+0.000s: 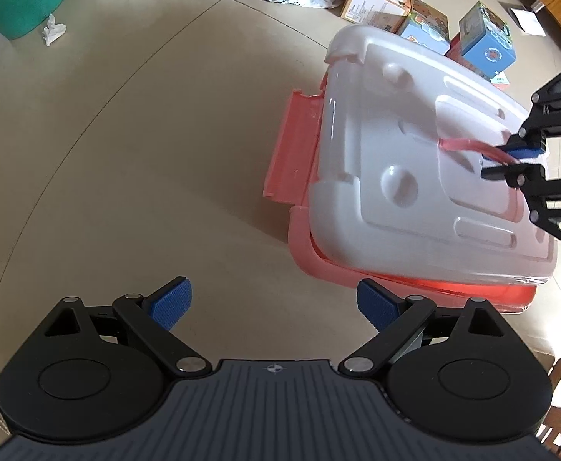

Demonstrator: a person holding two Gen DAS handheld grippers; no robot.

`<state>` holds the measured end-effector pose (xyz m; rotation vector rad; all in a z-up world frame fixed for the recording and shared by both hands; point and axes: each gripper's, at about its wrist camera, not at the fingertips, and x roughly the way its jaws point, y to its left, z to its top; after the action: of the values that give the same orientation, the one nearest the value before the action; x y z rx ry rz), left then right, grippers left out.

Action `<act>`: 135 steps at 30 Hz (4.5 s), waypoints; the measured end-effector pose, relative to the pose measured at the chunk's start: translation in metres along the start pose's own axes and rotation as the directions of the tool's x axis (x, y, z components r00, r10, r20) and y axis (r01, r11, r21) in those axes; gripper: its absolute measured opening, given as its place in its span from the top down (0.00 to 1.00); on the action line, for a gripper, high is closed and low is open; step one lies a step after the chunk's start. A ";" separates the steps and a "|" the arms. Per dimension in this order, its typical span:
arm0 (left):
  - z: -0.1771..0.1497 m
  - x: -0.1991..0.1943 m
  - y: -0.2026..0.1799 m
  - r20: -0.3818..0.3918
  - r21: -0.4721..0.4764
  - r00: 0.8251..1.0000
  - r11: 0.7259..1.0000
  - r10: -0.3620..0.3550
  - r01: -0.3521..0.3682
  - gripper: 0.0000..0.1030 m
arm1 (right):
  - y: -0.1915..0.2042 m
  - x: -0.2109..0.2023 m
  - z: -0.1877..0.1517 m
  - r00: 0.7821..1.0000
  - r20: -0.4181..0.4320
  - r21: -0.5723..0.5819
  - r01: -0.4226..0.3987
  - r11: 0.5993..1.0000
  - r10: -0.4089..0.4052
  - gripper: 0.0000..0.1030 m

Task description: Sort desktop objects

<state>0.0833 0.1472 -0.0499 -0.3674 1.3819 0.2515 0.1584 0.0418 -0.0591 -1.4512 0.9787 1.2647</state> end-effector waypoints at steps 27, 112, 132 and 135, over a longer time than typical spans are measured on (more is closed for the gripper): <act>0.006 -0.005 -0.016 0.073 0.069 0.997 0.997 0.039 -0.044 0.07 | -0.001 0.004 -0.011 0.997 0.006 0.250 -0.074 0.965 0.075 0.91; -0.011 -0.053 -0.070 0.195 0.394 0.981 0.915 0.013 -0.090 0.04 | 0.038 -0.097 -0.088 0.980 0.097 0.561 0.093 0.823 -0.176 0.34; -0.091 -0.060 -0.076 0.182 0.368 0.983 0.926 0.018 -0.085 0.01 | 0.151 -0.125 -0.125 0.922 0.168 0.932 -0.033 0.360 -0.350 0.24; -0.106 -0.052 -0.073 0.176 0.351 0.984 0.931 0.035 -0.096 0.01 | 0.177 -0.111 -0.140 0.914 0.126 0.978 -0.050 0.200 -0.385 0.23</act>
<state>0.0059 0.0403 -0.0066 0.0055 1.2443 0.0778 0.0048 -0.1376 0.0276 -0.2269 0.9997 0.4048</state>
